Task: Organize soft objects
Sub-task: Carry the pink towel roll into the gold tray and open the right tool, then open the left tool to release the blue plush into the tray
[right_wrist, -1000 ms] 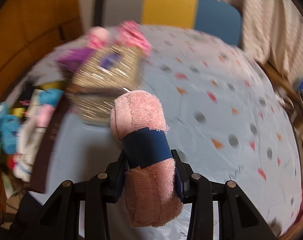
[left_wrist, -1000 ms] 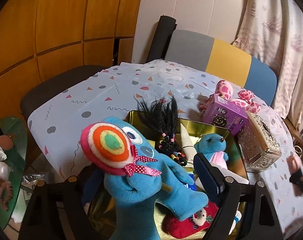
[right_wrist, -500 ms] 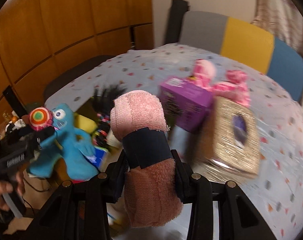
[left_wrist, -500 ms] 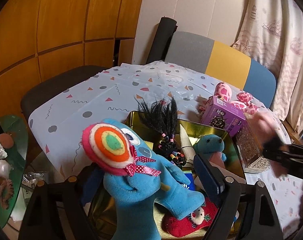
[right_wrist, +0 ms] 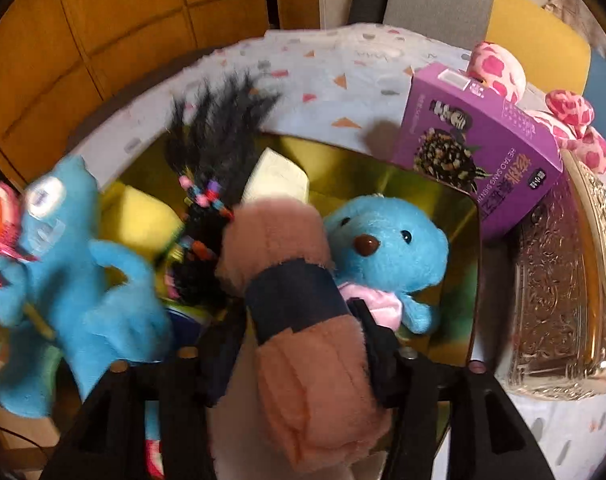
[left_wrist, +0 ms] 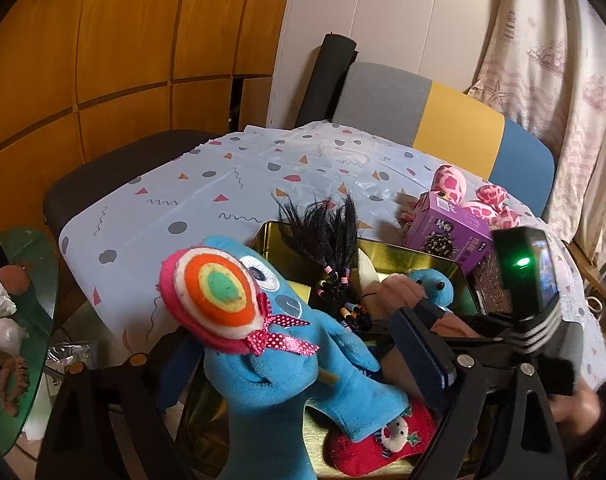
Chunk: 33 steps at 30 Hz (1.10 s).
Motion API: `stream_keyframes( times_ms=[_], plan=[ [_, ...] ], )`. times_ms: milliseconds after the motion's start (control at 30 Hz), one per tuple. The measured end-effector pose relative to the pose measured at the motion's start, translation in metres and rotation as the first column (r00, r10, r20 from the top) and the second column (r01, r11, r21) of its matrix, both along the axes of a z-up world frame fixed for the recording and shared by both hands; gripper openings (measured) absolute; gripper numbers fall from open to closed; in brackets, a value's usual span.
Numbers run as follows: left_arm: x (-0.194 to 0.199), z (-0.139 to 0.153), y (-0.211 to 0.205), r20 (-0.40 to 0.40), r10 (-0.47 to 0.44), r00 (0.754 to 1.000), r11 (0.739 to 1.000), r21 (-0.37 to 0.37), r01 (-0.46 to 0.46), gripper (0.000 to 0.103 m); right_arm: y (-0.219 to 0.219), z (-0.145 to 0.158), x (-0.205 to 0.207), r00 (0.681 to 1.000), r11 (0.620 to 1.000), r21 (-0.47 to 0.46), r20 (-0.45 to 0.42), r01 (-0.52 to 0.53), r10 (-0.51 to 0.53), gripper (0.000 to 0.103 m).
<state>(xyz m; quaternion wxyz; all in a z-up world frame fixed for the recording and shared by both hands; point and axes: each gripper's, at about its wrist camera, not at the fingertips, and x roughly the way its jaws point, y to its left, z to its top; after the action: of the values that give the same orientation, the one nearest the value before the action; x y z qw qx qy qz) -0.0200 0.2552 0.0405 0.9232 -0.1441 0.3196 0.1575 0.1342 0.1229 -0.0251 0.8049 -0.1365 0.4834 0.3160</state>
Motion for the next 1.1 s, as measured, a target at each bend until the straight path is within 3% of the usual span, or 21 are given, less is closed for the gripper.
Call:
stream_keyframes(
  times_ms=[100, 200, 300, 400, 500, 700, 800, 900, 1100],
  plan=[
    [-0.001, 0.002, -0.003, 0.002, 0.003, 1.000, 1.000, 0.014, -0.003, 0.100, -0.015, 0.016, -0.005, 1.000, 0.997, 0.070, 0.017, 0.023, -0.025, 0.064],
    [-0.002, 0.005, -0.008, 0.004, 0.001, 1.000, 1.000, 0.023, -0.001, 0.102, -0.034, 0.039, -0.014, 0.996, 0.987, 0.152, 0.063, 0.048, -0.058, 0.077],
    [-0.002, 0.008, -0.014, 0.005, -0.003, 1.000, 1.000, 0.029, 0.003, 0.103, -0.053, 0.053, -0.024, 0.989, 0.982, 0.172, 0.109, 0.080, -0.100, 0.077],
    [-0.004, 0.013, -0.024, 0.014, -0.002, 1.000, 0.999, 0.048, 0.001, 0.103, -0.073, 0.064, -0.039, 0.968, 0.974, 0.175, 0.177, 0.146, -0.177, 0.077],
    [-0.009, 0.015, -0.036, 0.019, -0.001, 1.000, 0.997, 0.075, 0.000, 0.103, -0.095, 0.067, -0.057, 0.926, 0.956, 0.159, 0.252, 0.246, -0.281, 0.077],
    [-0.019, 0.011, -0.074, 0.042, -0.019, 0.999, 0.992, 0.129, 0.014, 0.103, -0.139, 0.059, -0.082, 0.868, 0.901, 0.168, 0.247, 0.400, -0.431, 0.077],
    [-0.024, 0.006, -0.089, 0.052, -0.044, 0.998, 0.993, 0.107, 0.038, 0.103, -0.149, 0.058, -0.090, 0.848, 0.889, 0.165, 0.269, 0.427, -0.457, 0.077],
    [-0.026, 0.004, -0.111, 0.052, -0.088, 0.995, 0.983, 0.167, 0.078, 0.103, -0.155, 0.058, -0.094, 0.840, 0.885, 0.163, 0.281, 0.436, -0.465, 0.077],
    [-0.017, 0.004, -0.121, 0.044, -0.139, 0.989, 0.973, 0.190, 0.128, 0.103, -0.165, 0.055, -0.096, 0.829, 0.871, 0.176, 0.268, 0.459, -0.491, 0.077]
  ],
)
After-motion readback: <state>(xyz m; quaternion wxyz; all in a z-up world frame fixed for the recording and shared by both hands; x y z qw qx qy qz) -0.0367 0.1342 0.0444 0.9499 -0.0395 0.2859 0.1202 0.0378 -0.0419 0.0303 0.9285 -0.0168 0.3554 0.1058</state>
